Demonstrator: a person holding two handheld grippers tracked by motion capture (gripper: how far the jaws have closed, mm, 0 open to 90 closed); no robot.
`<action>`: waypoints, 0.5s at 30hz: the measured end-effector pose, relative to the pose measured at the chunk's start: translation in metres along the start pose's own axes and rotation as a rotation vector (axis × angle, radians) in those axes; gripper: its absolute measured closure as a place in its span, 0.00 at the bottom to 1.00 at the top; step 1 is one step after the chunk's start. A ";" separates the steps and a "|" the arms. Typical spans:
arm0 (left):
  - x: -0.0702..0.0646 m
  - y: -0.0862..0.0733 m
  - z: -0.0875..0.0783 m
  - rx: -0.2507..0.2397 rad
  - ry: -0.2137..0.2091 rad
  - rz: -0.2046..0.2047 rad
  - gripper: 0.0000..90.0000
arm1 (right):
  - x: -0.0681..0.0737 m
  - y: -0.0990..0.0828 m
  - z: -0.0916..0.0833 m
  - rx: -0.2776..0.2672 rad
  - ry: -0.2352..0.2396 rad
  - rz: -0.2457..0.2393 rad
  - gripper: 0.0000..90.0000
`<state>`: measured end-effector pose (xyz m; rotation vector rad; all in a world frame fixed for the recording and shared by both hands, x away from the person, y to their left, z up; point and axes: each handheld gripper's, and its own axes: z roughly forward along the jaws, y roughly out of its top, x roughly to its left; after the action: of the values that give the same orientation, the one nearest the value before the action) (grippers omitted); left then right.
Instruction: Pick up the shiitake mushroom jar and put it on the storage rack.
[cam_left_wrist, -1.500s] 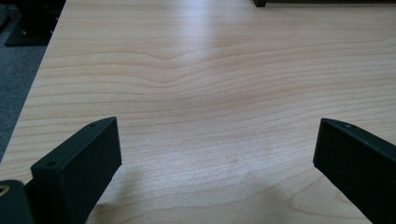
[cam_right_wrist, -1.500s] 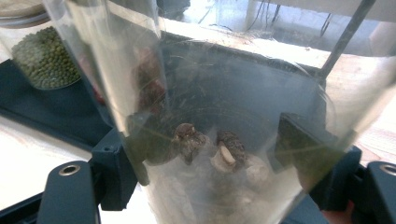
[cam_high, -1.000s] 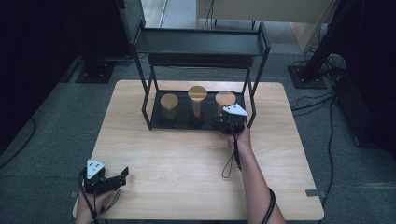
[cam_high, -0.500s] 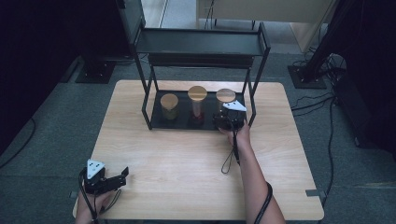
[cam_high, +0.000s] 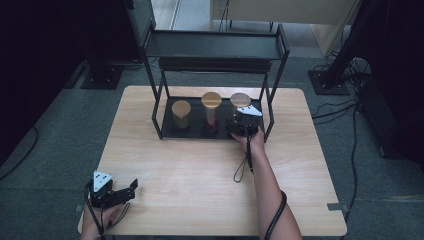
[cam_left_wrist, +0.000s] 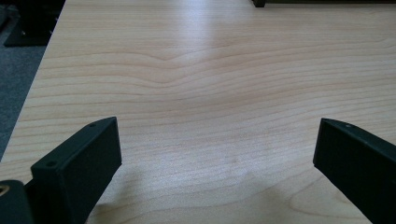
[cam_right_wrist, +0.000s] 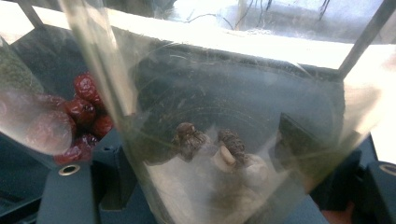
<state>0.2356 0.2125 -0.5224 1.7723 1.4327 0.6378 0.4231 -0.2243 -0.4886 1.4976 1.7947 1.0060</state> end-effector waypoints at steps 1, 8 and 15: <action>0.000 0.000 0.000 0.000 0.001 0.001 0.01 | 0.001 0.000 0.001 -0.001 -0.001 -0.004 0.27; 0.000 0.000 0.000 0.002 0.000 0.002 0.01 | 0.004 -0.006 -0.002 -0.020 0.032 -0.003 0.06; -0.001 0.000 0.000 0.003 0.002 0.002 0.01 | 0.005 -0.015 -0.007 -0.024 0.064 0.005 0.00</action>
<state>0.2358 0.2118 -0.5224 1.7765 1.4338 0.6388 0.4079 -0.2218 -0.4972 1.4716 1.8170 1.0852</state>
